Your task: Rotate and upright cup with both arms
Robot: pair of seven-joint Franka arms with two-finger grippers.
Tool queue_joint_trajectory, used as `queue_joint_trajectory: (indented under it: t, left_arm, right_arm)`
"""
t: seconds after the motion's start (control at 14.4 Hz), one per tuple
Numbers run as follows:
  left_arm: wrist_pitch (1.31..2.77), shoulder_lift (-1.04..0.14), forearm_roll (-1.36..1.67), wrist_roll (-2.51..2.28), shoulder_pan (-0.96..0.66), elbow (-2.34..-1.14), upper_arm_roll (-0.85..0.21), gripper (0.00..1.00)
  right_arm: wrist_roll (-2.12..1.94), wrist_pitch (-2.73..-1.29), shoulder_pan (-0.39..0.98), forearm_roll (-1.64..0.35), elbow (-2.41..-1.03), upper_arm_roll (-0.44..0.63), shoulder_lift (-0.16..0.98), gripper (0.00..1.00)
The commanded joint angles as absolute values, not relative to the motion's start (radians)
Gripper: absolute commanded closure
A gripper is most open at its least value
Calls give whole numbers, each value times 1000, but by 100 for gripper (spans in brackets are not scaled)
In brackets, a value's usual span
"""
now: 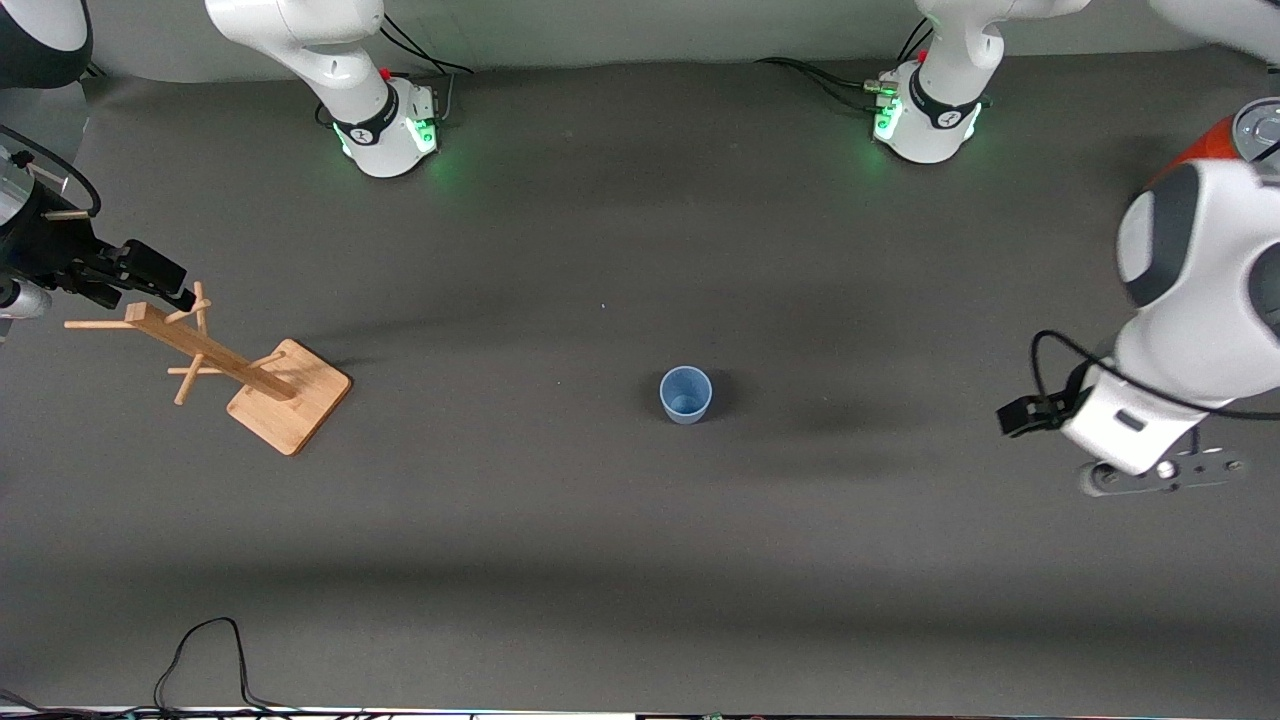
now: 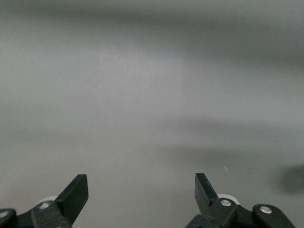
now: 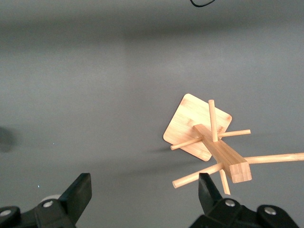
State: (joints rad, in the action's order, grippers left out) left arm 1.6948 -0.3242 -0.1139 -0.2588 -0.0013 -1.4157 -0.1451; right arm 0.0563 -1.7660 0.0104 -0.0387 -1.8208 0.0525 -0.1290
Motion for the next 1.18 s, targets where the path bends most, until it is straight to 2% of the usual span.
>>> queue_joint_trajectory:
  t: [0.0,0.21,0.35,0.48,0.62,0.69,0.83,1.04,1.11]
  left_arm:
    - [1651,-218,-49,-219,35,-1491,-150,0]
    - [1644,-175,-49,-218,63,-1535,-152,0]
    - [1655,-109,-49,-218,46,-1626,-121,0]
    - [1663,-26,-48,-187,-39,-1710,-4,0]
    - [1667,65,-48,-161,-215,-1800,217,0]
    - [1689,107,-48,-161,-227,-1853,244,0]
    - [1684,110,-48,-163,-200,-1855,232,0]
    - [1683,107,-43,-172,-45,-1842,57,0]
    - [1683,106,-43,-175,-38,-1839,43,0]
  right_arm:
    - [20,-1723,9,-35,-1809,55,-135,0]
    - [23,-1720,9,-34,-1801,55,-127,0]
    - [20,-1720,9,-32,-1801,55,-126,0]
    - [15,-1718,9,-32,-1801,54,-126,0]
    - [-18,-1720,11,-29,-1796,52,-115,0]
    - [-41,-1720,11,-25,-1790,52,-112,0]
    - [-48,-1720,12,-18,-1787,49,-109,0]
    - [-45,-1720,11,-17,-1787,38,-106,0]
    - [-43,-1720,11,-17,-1787,38,-100,0]
